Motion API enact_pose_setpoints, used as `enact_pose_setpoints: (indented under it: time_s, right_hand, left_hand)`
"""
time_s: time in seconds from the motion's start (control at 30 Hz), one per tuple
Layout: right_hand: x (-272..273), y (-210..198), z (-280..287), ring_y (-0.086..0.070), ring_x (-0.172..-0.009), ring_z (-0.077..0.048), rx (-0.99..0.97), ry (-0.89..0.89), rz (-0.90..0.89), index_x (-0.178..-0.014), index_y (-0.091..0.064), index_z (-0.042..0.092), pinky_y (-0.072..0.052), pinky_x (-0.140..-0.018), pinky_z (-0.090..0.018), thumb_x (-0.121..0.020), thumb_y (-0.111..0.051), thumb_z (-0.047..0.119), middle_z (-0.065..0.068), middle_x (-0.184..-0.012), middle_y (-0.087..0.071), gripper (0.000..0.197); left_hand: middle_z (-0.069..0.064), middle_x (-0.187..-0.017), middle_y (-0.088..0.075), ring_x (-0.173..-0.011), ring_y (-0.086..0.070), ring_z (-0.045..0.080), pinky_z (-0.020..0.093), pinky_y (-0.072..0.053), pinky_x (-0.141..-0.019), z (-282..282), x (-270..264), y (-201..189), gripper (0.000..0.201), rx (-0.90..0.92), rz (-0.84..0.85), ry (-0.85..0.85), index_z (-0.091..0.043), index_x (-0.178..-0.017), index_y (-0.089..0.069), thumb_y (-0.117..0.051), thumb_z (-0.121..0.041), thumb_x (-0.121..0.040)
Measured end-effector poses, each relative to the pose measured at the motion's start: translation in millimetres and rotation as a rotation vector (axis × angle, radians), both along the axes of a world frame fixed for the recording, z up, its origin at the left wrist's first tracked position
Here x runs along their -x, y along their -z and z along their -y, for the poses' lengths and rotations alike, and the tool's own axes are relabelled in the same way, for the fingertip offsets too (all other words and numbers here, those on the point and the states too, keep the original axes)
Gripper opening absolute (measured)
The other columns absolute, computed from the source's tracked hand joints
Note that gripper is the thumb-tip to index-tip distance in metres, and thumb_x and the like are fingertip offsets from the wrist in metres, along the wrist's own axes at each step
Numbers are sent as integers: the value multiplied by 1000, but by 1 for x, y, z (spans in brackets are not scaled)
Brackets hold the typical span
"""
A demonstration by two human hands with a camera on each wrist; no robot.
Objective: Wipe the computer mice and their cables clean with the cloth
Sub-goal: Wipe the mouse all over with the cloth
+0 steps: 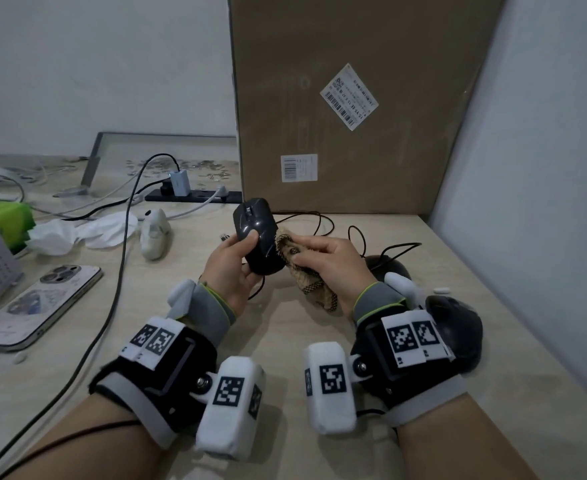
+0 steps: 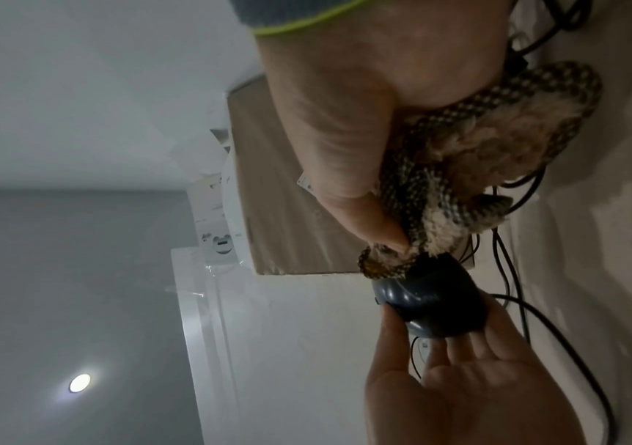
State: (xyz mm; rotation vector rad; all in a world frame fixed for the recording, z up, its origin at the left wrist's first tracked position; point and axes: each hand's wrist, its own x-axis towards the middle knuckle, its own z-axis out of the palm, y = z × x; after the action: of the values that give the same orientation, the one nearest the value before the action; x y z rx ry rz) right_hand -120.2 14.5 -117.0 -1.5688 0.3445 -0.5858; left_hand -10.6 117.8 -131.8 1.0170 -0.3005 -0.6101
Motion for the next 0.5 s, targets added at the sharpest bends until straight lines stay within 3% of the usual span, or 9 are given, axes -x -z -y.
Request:
enact_pose_setpoints:
  time_s: [0.1,0.2,0.27,0.37,0.43,0.5]
  right_hand:
    - [0,0,-1,-65,-84,-7,3,5,18,-113,-68,11,-53,-76,-14,-83,-60,-3,2,-93,-71,34]
    - [1,0,-1,-66,-79,-1,9,11,55,-113,-68,14,-53,-76,-13,-84,-60,-2,8,-89,-71,34]
    - [1,-1,-2,-64,-81,1,41,32,78,-114,-68,14,-52,-77,-11,-84,-60,-2,6,-96,-69,34]
    - [-2,-1,-3,-60,-101,-8,137,101,93,-116,-66,14,-48,-90,-16,-84,-61,0,-3,-117,-61,35]
    - [-2,-1,-2,-58,-107,-10,180,134,97,-118,-65,14,-45,-97,-20,-85,-61,2,-4,-120,-58,36]
    - [0,-2,1,-57,-97,-1,203,157,95,-119,-65,15,-45,-91,-12,-86,-59,4,1,-113,-58,35]
  left_hand:
    - [3,-96,-67,-85,-65,18,26,-59,-66,1,2,-1,33,12,0,7,-9,-125,-56,-52,-19,-95]
    - [6,-101,-67,-86,-65,17,23,-56,-59,1,4,-3,30,4,40,24,-12,-123,-57,-53,-22,-94]
    - [7,-109,-67,-91,-65,16,23,-56,-61,1,4,-3,34,-17,65,54,-13,-127,-56,-51,-27,-95]
    - [8,-116,-65,-95,-64,17,24,-57,-62,0,7,-4,38,-49,58,115,-15,-131,-53,-44,-31,-98]
    - [9,-120,-63,-99,-63,20,28,-59,-67,0,8,-6,36,-62,64,151,-17,-131,-52,-43,-29,-98]
    - [9,-120,-63,-105,-62,24,35,-56,-79,0,10,-8,35,-89,90,173,-20,-130,-51,-45,-26,-97]
